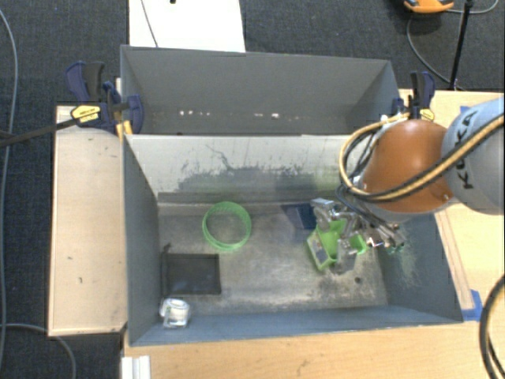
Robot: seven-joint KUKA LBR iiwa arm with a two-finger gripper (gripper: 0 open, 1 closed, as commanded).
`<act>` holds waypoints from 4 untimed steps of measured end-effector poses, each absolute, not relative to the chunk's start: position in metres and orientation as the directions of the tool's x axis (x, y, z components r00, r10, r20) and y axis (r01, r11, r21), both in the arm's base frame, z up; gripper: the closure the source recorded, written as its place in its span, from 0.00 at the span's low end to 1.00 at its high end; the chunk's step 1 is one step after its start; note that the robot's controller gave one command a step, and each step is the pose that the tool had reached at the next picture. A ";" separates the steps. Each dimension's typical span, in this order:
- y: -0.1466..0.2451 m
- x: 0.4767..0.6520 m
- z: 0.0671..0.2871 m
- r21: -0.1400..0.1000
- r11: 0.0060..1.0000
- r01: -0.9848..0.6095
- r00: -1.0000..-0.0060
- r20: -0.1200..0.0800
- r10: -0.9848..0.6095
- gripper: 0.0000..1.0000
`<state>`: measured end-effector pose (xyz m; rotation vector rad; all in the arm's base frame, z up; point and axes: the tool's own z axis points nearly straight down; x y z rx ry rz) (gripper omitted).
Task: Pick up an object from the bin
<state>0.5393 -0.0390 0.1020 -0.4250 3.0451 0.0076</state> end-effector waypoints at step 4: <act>-0.035 0.539 0.242 -0.006 0.950 -0.311 -0.948 -0.061 -0.311 1.00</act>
Offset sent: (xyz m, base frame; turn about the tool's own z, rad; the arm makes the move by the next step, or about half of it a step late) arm 0.0041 0.0100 0.0436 -0.0539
